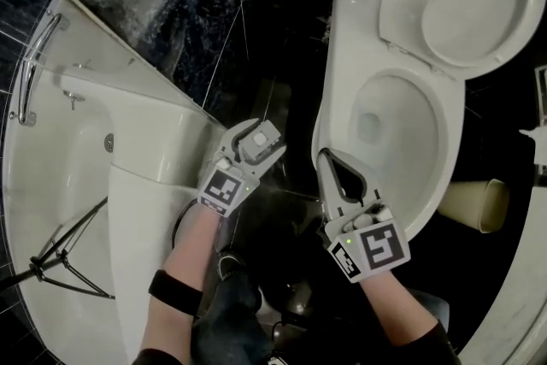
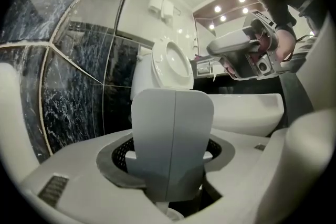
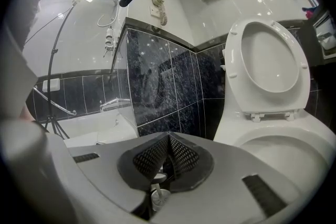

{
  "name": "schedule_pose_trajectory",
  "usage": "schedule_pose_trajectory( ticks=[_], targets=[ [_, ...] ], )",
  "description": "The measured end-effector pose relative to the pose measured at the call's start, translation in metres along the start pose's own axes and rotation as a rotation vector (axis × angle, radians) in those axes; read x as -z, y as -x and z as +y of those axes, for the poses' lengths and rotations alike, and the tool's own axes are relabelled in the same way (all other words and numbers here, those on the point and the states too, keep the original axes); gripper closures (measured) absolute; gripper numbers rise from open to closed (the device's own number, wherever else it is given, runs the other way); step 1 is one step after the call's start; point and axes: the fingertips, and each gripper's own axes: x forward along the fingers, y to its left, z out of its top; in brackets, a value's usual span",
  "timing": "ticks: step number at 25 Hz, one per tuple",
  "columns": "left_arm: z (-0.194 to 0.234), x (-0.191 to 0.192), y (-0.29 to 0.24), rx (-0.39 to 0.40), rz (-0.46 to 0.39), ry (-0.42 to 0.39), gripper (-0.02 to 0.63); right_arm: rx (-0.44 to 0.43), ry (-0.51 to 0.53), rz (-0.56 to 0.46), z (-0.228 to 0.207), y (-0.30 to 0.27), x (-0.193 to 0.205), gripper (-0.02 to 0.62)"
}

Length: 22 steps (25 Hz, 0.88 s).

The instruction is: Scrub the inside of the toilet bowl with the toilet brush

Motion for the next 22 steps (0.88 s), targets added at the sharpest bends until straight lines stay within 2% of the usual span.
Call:
schedule_pose_trajectory(
  ticks=[2,4,10,13,22],
  targets=[
    [-0.002,0.001,-0.001,0.024,-0.004,-0.044,0.346,0.002,-0.006,0.008,-0.001,-0.001,0.003,0.589],
    [-0.004,0.002,-0.002,0.043,-0.006,-0.083,0.358,0.01,0.007,0.007,-0.004,-0.002,0.006,0.589],
    [0.002,-0.006,-0.001,0.001,-0.035,-0.006,0.362,-0.001,-0.014,0.017,-0.001,-0.005,0.011,0.589],
    [0.005,-0.007,0.0,-0.012,-0.042,-0.01,0.364,0.015,0.017,0.001,-0.01,-0.005,0.013,0.589],
    [0.006,-0.01,0.003,-0.022,-0.038,0.006,0.365,0.018,0.009,-0.003,-0.015,-0.003,0.017,0.589]
  ],
)
